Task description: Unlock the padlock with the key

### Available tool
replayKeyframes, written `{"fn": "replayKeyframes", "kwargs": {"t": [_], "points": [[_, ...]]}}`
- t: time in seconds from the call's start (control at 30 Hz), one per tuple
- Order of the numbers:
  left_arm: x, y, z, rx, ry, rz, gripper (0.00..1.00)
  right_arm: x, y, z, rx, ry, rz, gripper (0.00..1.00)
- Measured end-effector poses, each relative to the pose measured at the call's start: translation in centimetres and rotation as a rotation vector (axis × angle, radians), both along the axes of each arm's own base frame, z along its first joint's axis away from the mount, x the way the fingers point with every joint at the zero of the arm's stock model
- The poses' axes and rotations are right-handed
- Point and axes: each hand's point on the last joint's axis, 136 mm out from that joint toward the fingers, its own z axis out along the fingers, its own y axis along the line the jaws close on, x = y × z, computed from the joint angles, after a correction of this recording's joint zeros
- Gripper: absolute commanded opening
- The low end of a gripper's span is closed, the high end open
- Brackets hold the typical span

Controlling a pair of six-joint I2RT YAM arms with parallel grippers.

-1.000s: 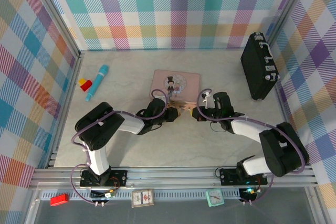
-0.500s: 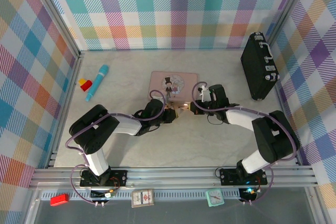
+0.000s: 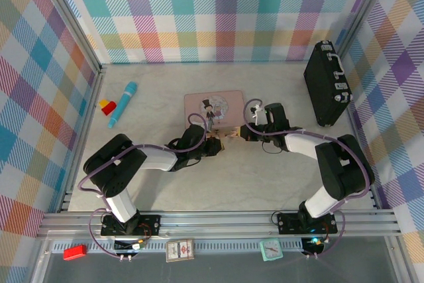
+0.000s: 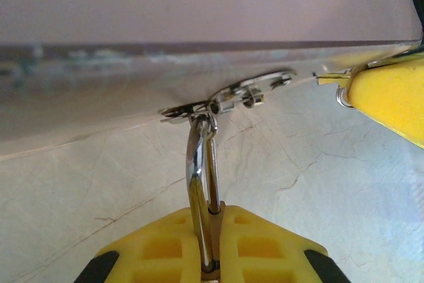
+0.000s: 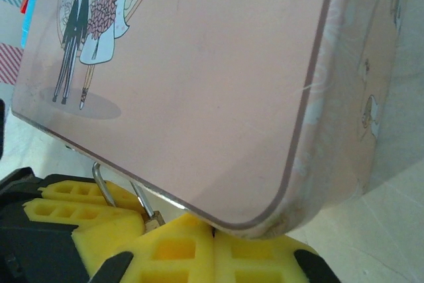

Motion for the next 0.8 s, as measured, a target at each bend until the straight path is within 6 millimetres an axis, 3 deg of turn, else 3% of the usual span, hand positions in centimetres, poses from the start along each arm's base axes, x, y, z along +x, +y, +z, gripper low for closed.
{"fn": "replayKeyframes", "kwargs": {"t": [0.27, 0.57, 0.8], "points": [[-0.3, -0.3, 0.2, -0.021, 0.097, 0.028, 0.09, -2.6, -0.3, 0.6, 0.113, 0.08, -0.066, 0.0], [-0.4, -1.3, 0.9, -0.088, 0.216, 0.06, 0.08, -7.3, 0.5, -0.7, 0.201, 0.224, -0.095, 0.0], [-0.2, -1.3, 1.0, -0.122, 0.264, 0.081, 0.07, -8.7, 0.9, -1.0, 0.258, 0.28, -0.123, 0.0]]}}
